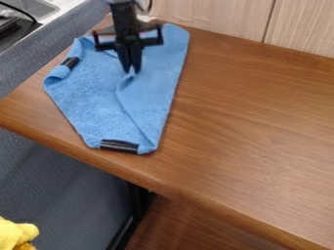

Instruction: Unfold the cloth from the middle to the right

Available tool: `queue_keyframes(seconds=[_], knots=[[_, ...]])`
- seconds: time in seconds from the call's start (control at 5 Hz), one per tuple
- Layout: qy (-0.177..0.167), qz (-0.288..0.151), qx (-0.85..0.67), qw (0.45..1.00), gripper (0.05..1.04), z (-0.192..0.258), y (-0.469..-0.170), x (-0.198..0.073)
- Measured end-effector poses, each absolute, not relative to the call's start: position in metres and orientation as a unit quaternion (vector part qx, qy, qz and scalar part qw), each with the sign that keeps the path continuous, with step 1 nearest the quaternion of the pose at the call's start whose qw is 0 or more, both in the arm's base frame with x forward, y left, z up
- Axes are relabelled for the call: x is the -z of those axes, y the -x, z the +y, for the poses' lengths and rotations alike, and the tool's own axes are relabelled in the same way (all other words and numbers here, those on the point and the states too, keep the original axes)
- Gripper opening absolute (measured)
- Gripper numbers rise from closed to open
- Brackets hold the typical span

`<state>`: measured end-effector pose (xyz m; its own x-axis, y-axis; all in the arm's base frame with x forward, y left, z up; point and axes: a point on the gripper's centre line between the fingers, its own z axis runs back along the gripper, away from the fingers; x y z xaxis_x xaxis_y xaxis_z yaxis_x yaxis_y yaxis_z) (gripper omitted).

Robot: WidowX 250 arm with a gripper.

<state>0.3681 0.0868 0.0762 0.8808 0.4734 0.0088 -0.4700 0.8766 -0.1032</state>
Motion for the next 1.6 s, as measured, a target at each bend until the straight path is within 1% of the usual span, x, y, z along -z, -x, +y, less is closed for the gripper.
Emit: queue_keyframes(seconds=[0.2, 0.4, 0.6, 0.8, 1.0, 1.2, 1.4, 1.6], knots=[[0.062, -0.034, -0.211, 0.975, 0.078, 0.054, -0.374, -0.096], [0.098, -0.041, -0.186, 0.977, 0.078, 0.019, -0.382, -0.108], [0.149, -0.047, -0.144, 0.977, 0.078, -0.028, -0.389, -0.116], [0.166, -0.049, -0.137, 0.975, 0.078, -0.053, -0.396, -0.102], [0.158, -0.049, -0.141, 0.976, 0.097, -0.062, -0.396, -0.085], [0.143, -0.044, -0.156, 0.976, 0.265, -0.058, -0.393, -0.07], [0.128, -0.043, -0.168, 0.976, 0.543, -0.053, -0.39, -0.063], [0.128, -0.041, -0.161, 0.978, 0.848, -0.055, -0.388, -0.062]])
